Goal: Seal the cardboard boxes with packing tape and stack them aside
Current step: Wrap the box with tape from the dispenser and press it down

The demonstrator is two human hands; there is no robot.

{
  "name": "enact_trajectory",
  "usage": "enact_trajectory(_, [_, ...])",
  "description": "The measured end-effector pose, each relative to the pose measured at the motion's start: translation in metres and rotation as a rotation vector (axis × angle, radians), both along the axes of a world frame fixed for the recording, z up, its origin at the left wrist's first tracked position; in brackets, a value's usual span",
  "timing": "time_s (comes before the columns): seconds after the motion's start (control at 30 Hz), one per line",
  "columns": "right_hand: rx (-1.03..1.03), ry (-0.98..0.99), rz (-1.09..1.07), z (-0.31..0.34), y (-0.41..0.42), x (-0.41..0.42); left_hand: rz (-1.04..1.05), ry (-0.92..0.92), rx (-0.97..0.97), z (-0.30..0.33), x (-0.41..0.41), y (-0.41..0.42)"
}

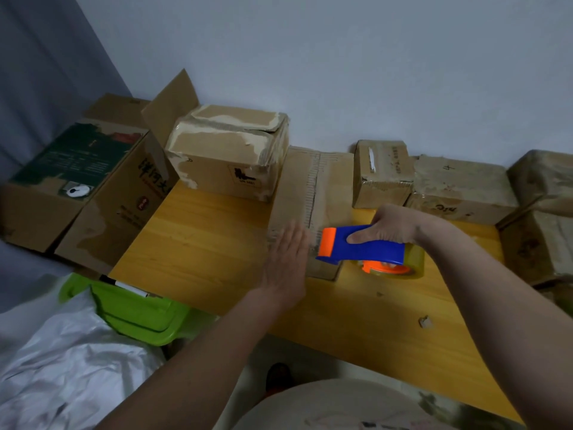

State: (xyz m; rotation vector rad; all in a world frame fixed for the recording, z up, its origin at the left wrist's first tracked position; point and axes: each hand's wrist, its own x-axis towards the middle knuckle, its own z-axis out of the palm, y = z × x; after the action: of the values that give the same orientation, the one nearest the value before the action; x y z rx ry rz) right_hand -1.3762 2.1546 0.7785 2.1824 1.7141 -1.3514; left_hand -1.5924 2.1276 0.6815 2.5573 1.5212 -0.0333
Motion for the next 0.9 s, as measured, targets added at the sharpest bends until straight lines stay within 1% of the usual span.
enact_trajectory(0.1, [-0.009, 0.004, 0.005, -0.002, 0.001, 0.001, -0.082, -0.014, -0.041, -0.005, 0.004, -0.002])
enact_trajectory(0.4, [-0.058, 0.040, 0.008, -0.006, 0.001, 0.005, -0.065, 0.074, -0.043, -0.007, 0.006, -0.003])
enact_trajectory(0.5, [-0.035, 0.028, -0.026, -0.008, -0.003, 0.005, -0.069, 0.126, -0.036, -0.007, 0.007, -0.004])
enact_trajectory(0.7, [-0.018, 0.066, -0.049, -0.013, -0.009, 0.011, -0.085, 0.178, -0.022, -0.012, 0.006, -0.003])
enact_trajectory(0.9, [-0.039, 0.056, -0.050, -0.004, -0.017, 0.038, -0.073, 0.160, -0.026, -0.012, 0.007, -0.004])
